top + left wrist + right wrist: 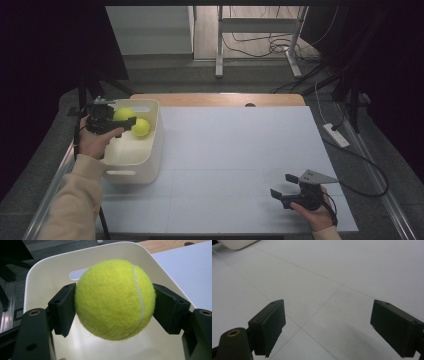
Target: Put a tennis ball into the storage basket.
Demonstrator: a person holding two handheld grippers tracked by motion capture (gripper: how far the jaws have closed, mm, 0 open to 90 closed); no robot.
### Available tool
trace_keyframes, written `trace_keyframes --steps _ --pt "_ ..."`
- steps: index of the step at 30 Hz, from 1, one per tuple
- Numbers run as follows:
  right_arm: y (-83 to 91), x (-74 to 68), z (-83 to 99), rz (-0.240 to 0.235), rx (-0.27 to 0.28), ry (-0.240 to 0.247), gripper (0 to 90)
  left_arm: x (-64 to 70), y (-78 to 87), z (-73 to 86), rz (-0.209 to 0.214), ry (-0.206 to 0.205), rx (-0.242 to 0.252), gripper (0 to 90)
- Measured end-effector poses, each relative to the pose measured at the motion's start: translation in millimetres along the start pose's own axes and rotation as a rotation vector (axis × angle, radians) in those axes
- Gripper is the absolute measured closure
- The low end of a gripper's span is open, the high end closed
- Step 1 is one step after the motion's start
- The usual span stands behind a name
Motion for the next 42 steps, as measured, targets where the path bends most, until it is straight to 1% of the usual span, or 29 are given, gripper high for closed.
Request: trace_keyframes --steps 3,5,6,8,10,11,12,19,20,26,29,30,31,33,36,42 --pt "0.0 0.0 0.0 0.0 0.0 0.0 12.6 0.4 0.6 -1.0 0.008 0.005 0.014 23.4" --pt "0.1 0.0 0.0 0.0 0.0 0.0 12.6 -0.4 4.1 -4.3 0.005 0.017 0.039 21.8" --pt "0.1 0.1 0.1 0.0 0.0 0.0 12.6 0.1 5.1 -5.0 0.01 0.02 0.043 20.5" --pt "0.0 0.2 0.0 0.0 0.0 0.0 12.6 2.1 8.1 -6.3 0.018 0.017 0.051 18.9" --pt "0.0 0.3 0.2 0.0 0.0 0.0 12.6 5.5 10.7 -7.1 0.036 0.016 0.063 17.8" --pt "0.1 0.4 0.2 0.0 0.0 0.0 12.6 8.3 13.0 -7.6 0.052 0.015 0.074 17.5" --pt "0.1 0.4 0.2 0.0 0.0 0.0 12.6 8.3 13.0 -7.6 0.052 0.015 0.074 17.2" --pt "0.2 0.9 0.1 -0.002 0.004 -0.005 12.6 25.6 25.0 -8.0 0.139 0.001 0.129 16.6" --pt "0.3 1.1 0.1 -0.001 0.004 -0.005 12.6 29.1 27.8 -7.9 0.155 -0.006 0.139 16.5" --pt "0.0 2.5 -0.1 -0.001 0.006 -0.009 12.6 45.9 39.6 -4.1 0.219 -0.039 0.182 16.6" --pt "-0.3 2.3 0.1 -0.003 0.004 -0.01 12.6 53.8 43.7 -1.2 0.245 -0.05 0.199 16.6" --pt "-0.3 2.3 0.1 -0.003 0.004 -0.01 12.6 53.8 43.7 -1.2 0.245 -0.05 0.199 16.6" --pt "-0.3 2.5 0.0 -0.003 0.005 -0.008 12.6 57.0 45.3 0.0 0.261 -0.048 0.205 16.6" --pt "-0.1 2.8 -0.1 -0.002 0.006 -0.007 12.6 60.5 46.7 1.6 0.278 -0.049 0.21 16.6" --pt "-0.1 2.5 -0.2 -0.003 0.007 -0.007 12.6 65.0 48.1 3.6 0.292 -0.051 0.215 16.7" --pt "-0.9 2.9 -0.3 -0.002 0.006 -0.01 12.7 75.0 54.0 6.7 0.321 -0.07 0.233 16.7"
Point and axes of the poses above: each handheld gripper's, and its own axes: y roughly backward along the jaws, z roughly out of its underside, x roughly to its right, the point moved 9 cm from there along -y, roughly forward along the jaws, and after that the axes turned 7 degrees about -z, right-handed, at the moved point
